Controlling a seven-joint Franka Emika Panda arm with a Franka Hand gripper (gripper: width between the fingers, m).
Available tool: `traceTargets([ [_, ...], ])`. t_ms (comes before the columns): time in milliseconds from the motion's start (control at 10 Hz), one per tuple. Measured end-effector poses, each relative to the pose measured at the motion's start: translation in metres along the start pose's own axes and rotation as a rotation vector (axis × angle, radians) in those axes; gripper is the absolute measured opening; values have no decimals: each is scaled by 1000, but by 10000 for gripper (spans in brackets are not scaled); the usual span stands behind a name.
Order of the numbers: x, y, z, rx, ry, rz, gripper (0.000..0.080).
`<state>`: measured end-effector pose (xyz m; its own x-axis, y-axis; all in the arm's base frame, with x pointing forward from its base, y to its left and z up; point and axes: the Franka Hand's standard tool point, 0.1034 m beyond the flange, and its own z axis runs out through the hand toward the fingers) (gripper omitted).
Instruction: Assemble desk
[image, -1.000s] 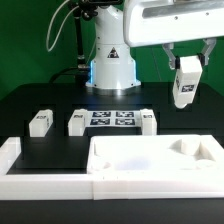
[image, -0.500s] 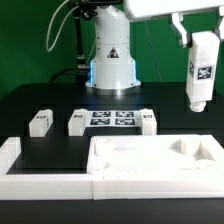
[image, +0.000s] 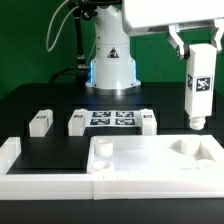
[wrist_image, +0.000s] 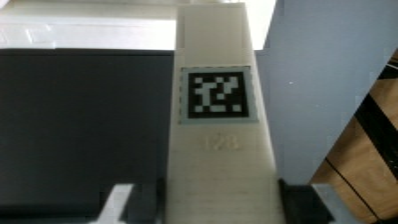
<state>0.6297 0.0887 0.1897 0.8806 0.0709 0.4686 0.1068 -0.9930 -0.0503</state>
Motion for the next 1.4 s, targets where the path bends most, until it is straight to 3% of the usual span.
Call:
traceTargets([
  [200,1,8,12,-7,29,-69,289],
  [500,0,11,11,4,18,-15,289],
  [1000,-10,-25,33,19,100,-45,289],
  [1400,-23,-23,43,16,80,-51,289],
])
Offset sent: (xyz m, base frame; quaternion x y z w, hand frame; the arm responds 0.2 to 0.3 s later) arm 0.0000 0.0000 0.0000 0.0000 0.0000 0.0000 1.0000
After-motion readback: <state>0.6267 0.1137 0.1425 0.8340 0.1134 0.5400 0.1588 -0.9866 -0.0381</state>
